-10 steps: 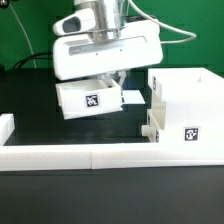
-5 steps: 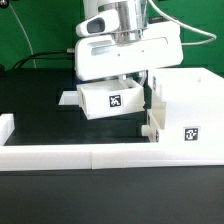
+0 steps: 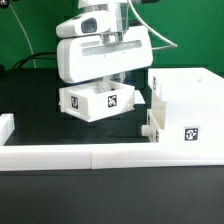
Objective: Assemble drawer
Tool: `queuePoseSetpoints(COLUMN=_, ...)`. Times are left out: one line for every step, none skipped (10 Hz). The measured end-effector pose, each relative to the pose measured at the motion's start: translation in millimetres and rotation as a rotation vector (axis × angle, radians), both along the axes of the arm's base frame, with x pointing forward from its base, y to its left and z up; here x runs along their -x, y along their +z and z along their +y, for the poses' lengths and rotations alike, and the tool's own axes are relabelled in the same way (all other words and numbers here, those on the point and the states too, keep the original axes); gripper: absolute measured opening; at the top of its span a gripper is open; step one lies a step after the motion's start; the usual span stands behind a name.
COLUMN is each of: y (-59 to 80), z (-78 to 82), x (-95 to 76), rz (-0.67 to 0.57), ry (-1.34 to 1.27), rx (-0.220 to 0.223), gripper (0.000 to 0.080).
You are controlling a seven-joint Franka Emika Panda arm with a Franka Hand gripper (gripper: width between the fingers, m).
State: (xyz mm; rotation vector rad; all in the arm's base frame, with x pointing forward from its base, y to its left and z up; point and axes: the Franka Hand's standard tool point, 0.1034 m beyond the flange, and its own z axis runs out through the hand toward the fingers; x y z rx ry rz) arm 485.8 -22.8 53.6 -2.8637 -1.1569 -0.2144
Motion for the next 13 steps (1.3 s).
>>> queuePoseSetpoints(y=1.8, z=-2.3, x=-3.0, rz=-0.003, ry=0.065, rx=0.013, gripper=0.0042)
queuePoseSetpoints(y=2.9, z=-1.2, x=-5.1, rz=-0.010, ry=0.103, rx=0.021, gripper=0.0042)
queuePoseSetpoints(y=1.5, z=-2.3, x=-3.9, rz=-0.014, ry=0.187, rx=0.034, gripper=0.0042)
queuePoseSetpoints(y=0.8, z=-3.2, x=-3.6, rz=-0.017, ry=0.247, rx=0.042, gripper=0.0042)
queuePoseSetpoints(y=0.6, z=-3.4, x=-3.4, rz=-0.019, ry=0.277, rx=0.046, gripper=0.0042)
queuePoseSetpoints(y=0.2, z=-3.9, x=-3.2, rz=-0.023, ry=0.339, rx=0.055, gripper=0.0042)
queuePoseSetpoints(y=-0.1, z=-3.7, x=-3.5, rz=-0.024, ry=0.387, rx=0.062, gripper=0.0042)
queuePoseSetpoints(y=1.2, z=-2.0, x=-8.5, rz=-0.013, ry=0.485, rx=0.076, gripper=0.0042)
queuePoseSetpoints(y=3.0, z=-1.0, x=-16.3, rz=-0.017, ry=0.540, rx=0.085, gripper=0.0042)
queuePoseSetpoints(y=3.8, z=-0.2, x=-21.8, rz=-0.021, ry=0.541, rx=0.085, gripper=0.0042)
queuePoseSetpoints(y=3.8, z=1.0, x=-25.2, rz=-0.018, ry=0.542, rx=0.082, gripper=0.0042)
queuePoseSetpoints(y=3.3, z=2.4, x=-30.2, rz=-0.006, ry=0.548, rx=0.076, gripper=0.0042)
queuePoseSetpoints(y=3.3, z=3.2, x=-34.9, rz=0.001, ry=0.551, rx=0.073, gripper=0.0042)
